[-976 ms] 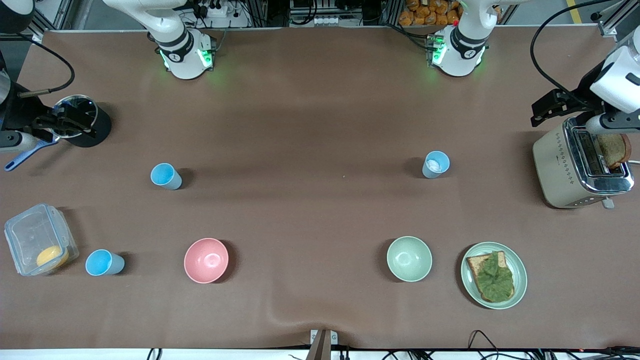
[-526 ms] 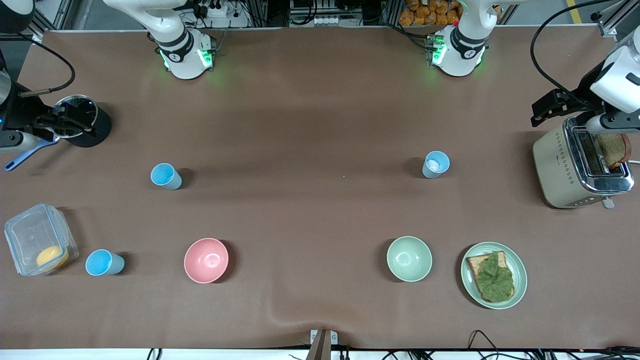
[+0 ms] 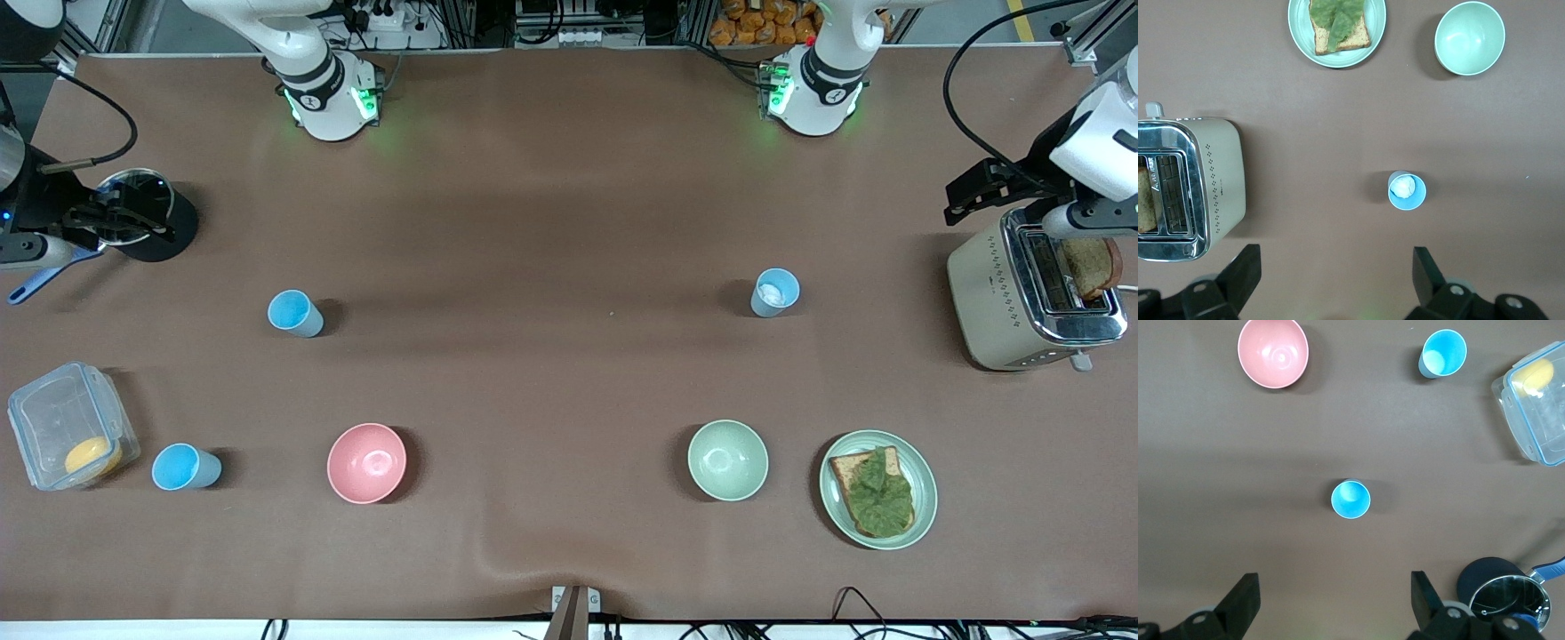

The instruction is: Stack blue cups with both arms

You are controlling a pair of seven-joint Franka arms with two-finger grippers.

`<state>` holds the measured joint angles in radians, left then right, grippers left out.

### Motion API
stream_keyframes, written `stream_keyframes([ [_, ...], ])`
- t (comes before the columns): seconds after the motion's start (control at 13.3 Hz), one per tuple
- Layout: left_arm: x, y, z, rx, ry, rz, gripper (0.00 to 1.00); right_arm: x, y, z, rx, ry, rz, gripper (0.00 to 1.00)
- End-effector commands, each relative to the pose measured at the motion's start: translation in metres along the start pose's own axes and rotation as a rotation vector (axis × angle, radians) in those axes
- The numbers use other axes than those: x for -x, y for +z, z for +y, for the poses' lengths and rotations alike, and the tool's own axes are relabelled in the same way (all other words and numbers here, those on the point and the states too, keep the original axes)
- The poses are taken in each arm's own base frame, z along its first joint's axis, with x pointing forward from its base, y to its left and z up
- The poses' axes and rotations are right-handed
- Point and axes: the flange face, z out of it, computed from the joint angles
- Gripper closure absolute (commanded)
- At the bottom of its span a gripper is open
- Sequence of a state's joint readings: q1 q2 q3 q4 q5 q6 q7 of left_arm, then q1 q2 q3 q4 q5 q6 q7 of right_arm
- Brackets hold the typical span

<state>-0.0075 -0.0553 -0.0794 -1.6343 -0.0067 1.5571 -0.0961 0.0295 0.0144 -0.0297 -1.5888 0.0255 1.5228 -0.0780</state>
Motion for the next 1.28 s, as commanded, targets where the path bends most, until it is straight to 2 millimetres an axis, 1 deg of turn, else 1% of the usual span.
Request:
stream_keyframes([
  [0.0,-0.001,-0.006,0.000,0.003,-0.015,0.005,0.00,0.003,0.005,-0.003,0.004,0.008,-0.006,0.00],
  [0.08,0.000,-0.006,0.000,0.003,-0.015,0.005,0.00,0.003,0.005,-0.001,0.004,0.011,-0.004,0.00],
  [0.15,-0.001,-0.006,0.000,0.003,-0.015,0.003,0.00,0.004,0.002,-0.004,0.004,0.006,0.002,0.00],
  [0.38,-0.001,-0.005,0.000,0.001,-0.012,0.003,0.00,0.006,-0.013,-0.006,0.004,0.004,0.026,0.00],
  [0.6,-0.001,-0.005,-0.001,0.002,-0.017,0.003,0.00,0.007,-0.020,-0.005,0.005,0.005,0.038,0.00],
  [0.68,-0.001,-0.005,-0.001,0.002,-0.017,0.003,0.00,0.007,-0.020,-0.005,0.005,0.005,0.037,0.00],
  [0.98,0.000,-0.005,-0.001,0.001,-0.018,0.002,0.00,0.006,-0.027,-0.006,-0.001,0.004,0.054,0.00],
  [1.2,-0.001,-0.004,-0.001,0.001,-0.018,0.000,0.00,0.003,-0.023,-0.008,-0.001,0.000,0.046,0.00],
])
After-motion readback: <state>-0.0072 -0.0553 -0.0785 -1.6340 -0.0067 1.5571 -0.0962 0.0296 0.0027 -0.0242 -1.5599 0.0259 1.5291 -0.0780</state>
